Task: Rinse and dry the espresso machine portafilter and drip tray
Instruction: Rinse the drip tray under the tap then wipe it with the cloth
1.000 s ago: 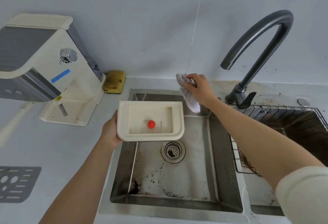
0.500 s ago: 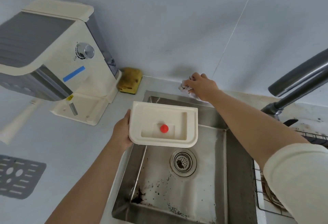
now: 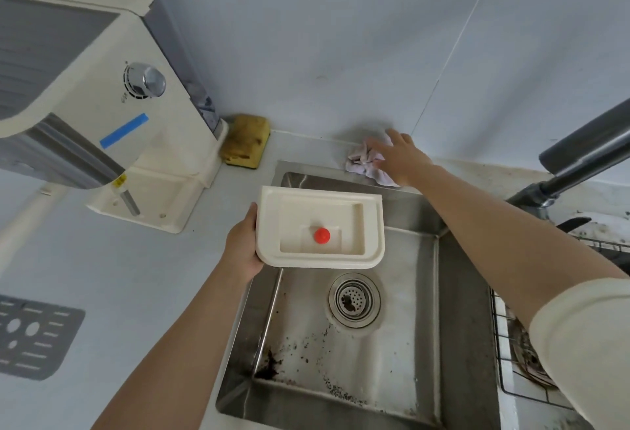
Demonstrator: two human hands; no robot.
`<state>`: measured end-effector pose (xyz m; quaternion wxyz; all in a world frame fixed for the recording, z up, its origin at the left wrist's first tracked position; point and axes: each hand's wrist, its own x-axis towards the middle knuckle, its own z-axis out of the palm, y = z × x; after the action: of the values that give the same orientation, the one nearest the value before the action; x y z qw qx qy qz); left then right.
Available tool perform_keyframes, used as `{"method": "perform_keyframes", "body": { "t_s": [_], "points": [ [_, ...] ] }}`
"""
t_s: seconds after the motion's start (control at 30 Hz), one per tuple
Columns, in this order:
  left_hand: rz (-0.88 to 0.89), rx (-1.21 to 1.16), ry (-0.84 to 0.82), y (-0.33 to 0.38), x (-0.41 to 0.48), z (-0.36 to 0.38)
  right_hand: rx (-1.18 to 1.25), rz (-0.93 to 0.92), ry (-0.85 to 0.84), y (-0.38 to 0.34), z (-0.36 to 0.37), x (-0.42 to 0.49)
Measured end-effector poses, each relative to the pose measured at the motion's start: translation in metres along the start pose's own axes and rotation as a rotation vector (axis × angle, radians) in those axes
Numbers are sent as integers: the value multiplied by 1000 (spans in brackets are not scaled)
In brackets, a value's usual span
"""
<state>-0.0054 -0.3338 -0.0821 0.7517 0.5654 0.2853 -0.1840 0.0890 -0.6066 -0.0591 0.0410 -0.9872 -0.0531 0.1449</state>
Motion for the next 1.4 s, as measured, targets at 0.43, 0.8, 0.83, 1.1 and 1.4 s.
{"method": "perform_keyframes", "body": {
  "t_s": [0.43,0.8,0.83,1.1,1.4],
  "points": [
    [-45,-53,20,-8,-39,13,1039,109,-151,-12,13,-142],
    [-68,-76,-25,-18,-84,29,1227,-132,-30,-34,38,-215],
    [-60,-71,-40,-19,-88,29,1229,-135,-28,-34,39,-219],
    [69,104,-108,-33,-113,24,1283,0,-150,-34,53,-244],
    [108,486,-447,-46,-132,-1,1204,99,-346,-24,68,-262]
  ]
}}
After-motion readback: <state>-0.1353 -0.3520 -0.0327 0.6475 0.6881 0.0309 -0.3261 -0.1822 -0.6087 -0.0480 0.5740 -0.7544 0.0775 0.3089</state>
